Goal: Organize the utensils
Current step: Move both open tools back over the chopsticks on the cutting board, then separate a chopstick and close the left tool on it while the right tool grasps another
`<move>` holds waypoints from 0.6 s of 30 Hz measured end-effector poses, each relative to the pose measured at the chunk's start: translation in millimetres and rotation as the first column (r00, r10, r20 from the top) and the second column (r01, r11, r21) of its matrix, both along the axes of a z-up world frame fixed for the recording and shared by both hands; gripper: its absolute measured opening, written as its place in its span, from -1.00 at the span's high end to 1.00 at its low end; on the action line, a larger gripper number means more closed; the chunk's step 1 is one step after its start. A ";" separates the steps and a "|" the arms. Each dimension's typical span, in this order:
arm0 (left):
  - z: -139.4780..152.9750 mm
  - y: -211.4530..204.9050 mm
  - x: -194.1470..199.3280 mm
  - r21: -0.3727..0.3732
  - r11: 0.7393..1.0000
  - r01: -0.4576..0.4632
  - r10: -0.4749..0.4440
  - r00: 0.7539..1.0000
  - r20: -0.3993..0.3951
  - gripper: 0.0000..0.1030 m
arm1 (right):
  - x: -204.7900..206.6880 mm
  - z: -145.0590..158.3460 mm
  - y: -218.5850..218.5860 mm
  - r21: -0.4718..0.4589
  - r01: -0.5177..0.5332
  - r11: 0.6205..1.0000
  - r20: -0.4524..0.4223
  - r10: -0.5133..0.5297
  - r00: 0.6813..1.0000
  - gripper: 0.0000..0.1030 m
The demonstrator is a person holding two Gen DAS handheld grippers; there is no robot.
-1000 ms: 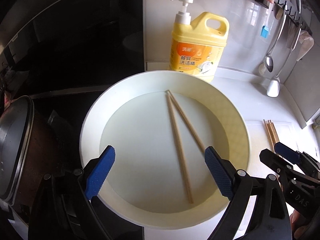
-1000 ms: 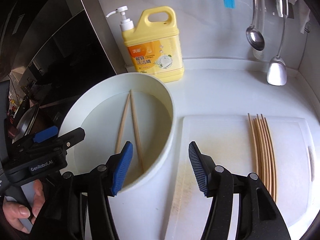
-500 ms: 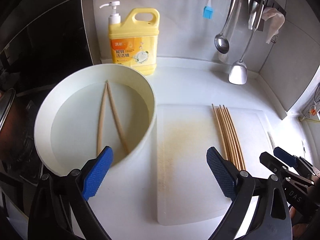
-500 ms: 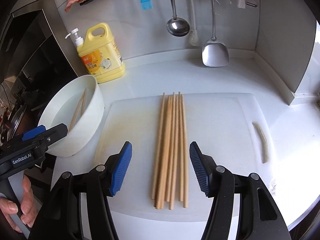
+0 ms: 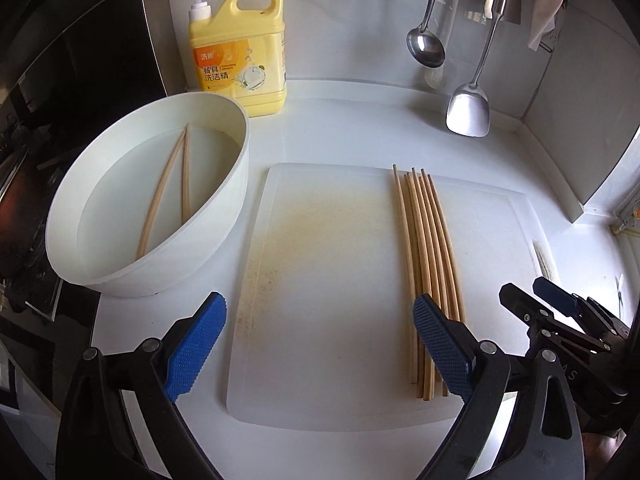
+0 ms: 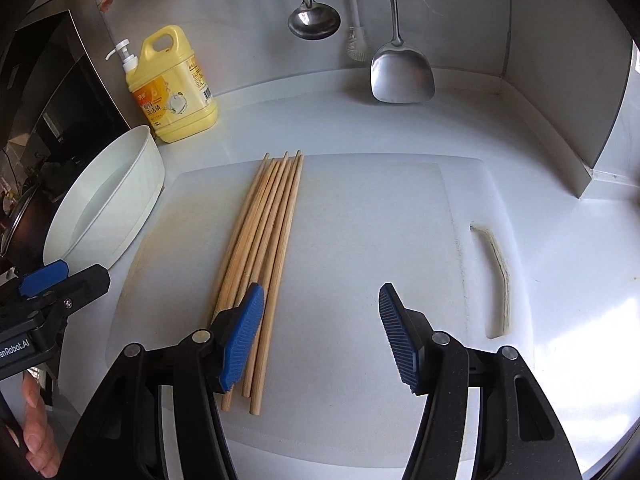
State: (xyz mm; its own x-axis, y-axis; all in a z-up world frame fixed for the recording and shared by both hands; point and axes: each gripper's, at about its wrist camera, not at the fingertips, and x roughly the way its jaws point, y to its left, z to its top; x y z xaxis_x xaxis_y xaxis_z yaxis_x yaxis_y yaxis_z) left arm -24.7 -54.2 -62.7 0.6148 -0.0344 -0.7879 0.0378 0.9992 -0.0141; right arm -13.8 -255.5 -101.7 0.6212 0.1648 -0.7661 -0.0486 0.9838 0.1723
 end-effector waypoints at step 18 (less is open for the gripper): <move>-42.8 -10.1 34.8 -0.028 0.998 0.061 -0.059 0.997 0.057 -0.81 | 33.2 -30.2 13.1 -0.012 0.071 0.997 0.041 -0.071 0.997 -0.11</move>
State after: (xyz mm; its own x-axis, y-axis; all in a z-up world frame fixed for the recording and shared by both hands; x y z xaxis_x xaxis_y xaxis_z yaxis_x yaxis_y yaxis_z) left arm 10.1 -64.3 -105.5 0.6544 -0.0954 -0.7501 0.0989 0.9943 -0.0401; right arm 19.4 -242.5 -132.0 0.6619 0.1092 -0.7416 0.0149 0.9872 0.1587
